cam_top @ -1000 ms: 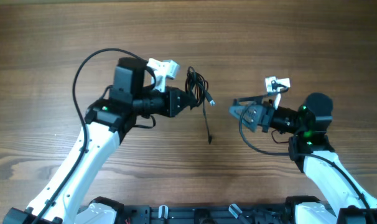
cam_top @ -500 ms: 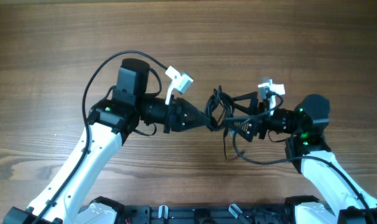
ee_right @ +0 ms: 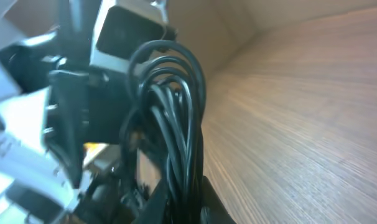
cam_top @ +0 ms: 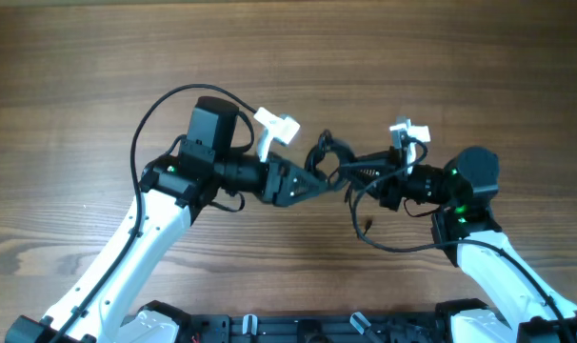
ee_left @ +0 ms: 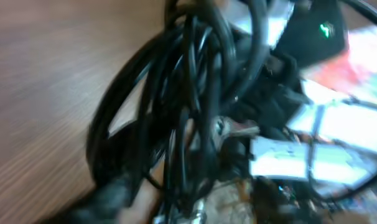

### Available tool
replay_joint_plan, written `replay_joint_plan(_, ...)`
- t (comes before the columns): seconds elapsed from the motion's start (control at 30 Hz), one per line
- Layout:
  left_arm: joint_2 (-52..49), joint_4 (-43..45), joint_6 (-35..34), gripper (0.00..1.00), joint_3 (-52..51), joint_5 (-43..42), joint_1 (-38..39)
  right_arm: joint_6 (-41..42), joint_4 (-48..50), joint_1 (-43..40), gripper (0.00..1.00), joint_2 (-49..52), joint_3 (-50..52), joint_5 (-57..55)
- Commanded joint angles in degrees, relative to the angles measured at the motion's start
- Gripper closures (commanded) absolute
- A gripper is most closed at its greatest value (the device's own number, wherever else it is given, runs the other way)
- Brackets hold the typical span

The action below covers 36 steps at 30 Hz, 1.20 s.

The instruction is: Untangle cables

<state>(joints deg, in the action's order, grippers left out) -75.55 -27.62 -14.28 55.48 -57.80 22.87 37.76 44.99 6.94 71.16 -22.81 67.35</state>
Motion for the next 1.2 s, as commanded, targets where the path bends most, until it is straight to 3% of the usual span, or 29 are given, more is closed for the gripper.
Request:
replay_joint_plan(0.0, -0.3, 5.9, -13.5, 0.07, 0.4, 8.6, 0.0, 11.8, 0.0, 0.2, 0.96, -0.1, -0.5, -9.2)
replay_joint_plan(0.03, -0.3, 8.4, -16.7, 0.0, 0.4, 8.7, 0.3, 14.1, 0.0, 0.2, 0.96, -0.1, -0.5, -11.0)
replay_joint_plan(0.13, -0.3, 12.3, -23.6, 0.0, 0.4, 13.0, 1.7, 18.7, 0.0, 0.2, 0.96, -0.1, -0.5, -15.0)
replay_joint_plan(0.2, -0.3, 11.8, -30.8, 0.0, 0.4, 20.3, 3.0, 19.4, 0.0, 0.2, 0.96, -0.1, -0.5, -16.0)
replay_joint_plan(0.3, -0.3, 7.6, -47.1, 0.0, 0.4, 31.3, 5.3, 19.4, -0.1, 0.2, 0.96, -0.1, -0.5, -16.4)
replay_joint_plan(0.47, -0.3, 8.0, -62.9, 0.0, 0.4, 39.4, 10.3, 22.9, -4.4, 0.2, 0.96, -0.1, -0.5, -22.3)
replay_joint_plan(0.63, -0.3, 13.9, -70.9, 0.0, 0.4, 49.1, 16.2, 24.3, -8.7, 1.7, 0.96, 0.0, -0.5, -27.7)
replay_joint_plan(0.7, -0.4, 14.6, -71.1, 0.0, 0.4, 53.3, 18.0, 24.3, -8.7, 2.2, 0.96, 0.0, -0.5, -27.8)
replay_joint_plan(0.8, -1.4, 14.6, -72.3, 0.21, 0.4, 58.0, 19.8, 27.3, -8.6, 2.3, 0.96, 0.0, -0.5, -27.9)
replay_joint_plan(0.93, -4.8, 14.7, -77.2, 0.36, 0.4, 57.9, 20.5, 32.6, -8.7, 2.3, 0.96, 0.0, -0.5, -27.6)
replay_joint_plan(1.17, -10.0, 21.6, -79.6, 0.36, 0.4, 58.6, 21.3, 34.5, -8.7, 4.5, 0.96, 0.0, -0.4, -27.7)
